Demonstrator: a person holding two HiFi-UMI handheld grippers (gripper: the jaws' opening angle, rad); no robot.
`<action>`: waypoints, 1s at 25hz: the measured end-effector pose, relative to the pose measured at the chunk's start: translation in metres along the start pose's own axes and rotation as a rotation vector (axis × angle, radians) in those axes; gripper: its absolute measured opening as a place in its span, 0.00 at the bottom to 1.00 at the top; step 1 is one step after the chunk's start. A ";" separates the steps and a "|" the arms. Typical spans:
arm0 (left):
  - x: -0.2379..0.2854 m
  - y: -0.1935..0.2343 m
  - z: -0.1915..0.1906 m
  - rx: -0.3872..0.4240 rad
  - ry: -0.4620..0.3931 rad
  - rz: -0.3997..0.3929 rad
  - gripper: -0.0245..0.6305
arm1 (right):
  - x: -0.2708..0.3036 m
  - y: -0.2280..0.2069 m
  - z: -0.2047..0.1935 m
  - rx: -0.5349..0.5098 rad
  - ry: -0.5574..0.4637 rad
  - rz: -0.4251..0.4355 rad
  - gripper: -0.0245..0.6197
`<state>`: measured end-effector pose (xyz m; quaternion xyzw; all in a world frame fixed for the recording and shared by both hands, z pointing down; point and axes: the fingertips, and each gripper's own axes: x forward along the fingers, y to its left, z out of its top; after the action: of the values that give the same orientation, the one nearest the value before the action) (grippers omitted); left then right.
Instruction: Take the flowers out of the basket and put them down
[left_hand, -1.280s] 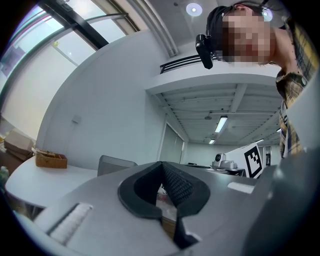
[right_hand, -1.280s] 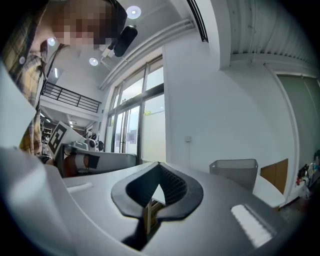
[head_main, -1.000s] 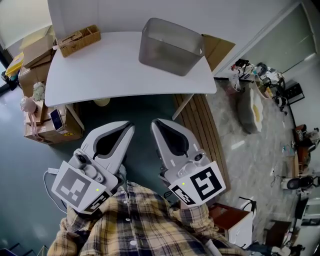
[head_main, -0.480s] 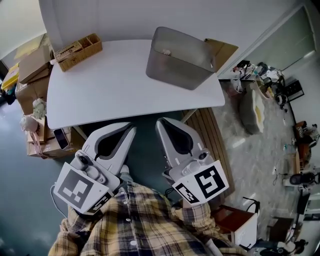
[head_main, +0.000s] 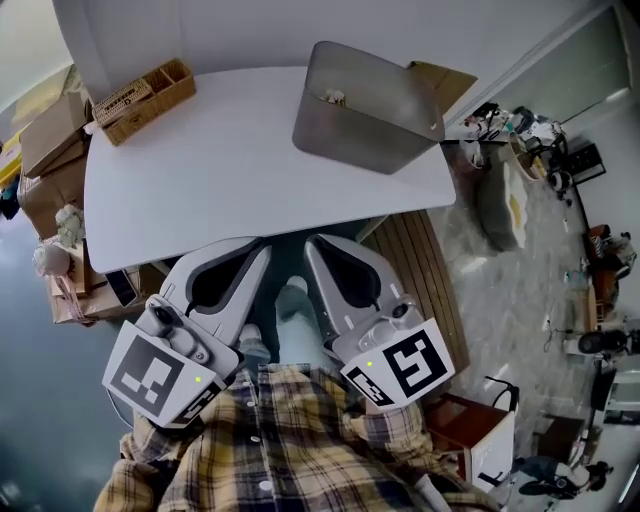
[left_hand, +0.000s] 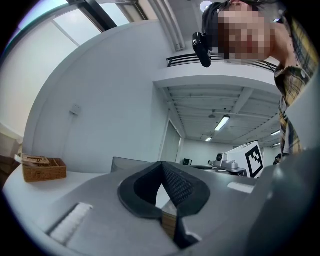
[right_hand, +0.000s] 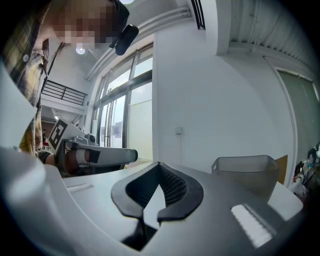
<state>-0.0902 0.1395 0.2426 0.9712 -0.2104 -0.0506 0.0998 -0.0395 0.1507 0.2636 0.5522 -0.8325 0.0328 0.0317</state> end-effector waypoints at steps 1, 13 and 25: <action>0.005 0.004 -0.001 -0.003 0.000 0.000 0.06 | 0.004 -0.004 -0.001 0.000 0.003 -0.002 0.05; 0.094 0.066 0.000 0.002 -0.021 0.030 0.06 | 0.065 -0.096 0.003 -0.013 -0.011 0.015 0.05; 0.204 0.122 0.025 0.018 -0.039 0.113 0.06 | 0.129 -0.213 0.031 -0.021 -0.022 0.073 0.05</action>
<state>0.0421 -0.0589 0.2335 0.9575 -0.2672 -0.0621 0.0895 0.1064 -0.0527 0.2481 0.5214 -0.8527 0.0194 0.0272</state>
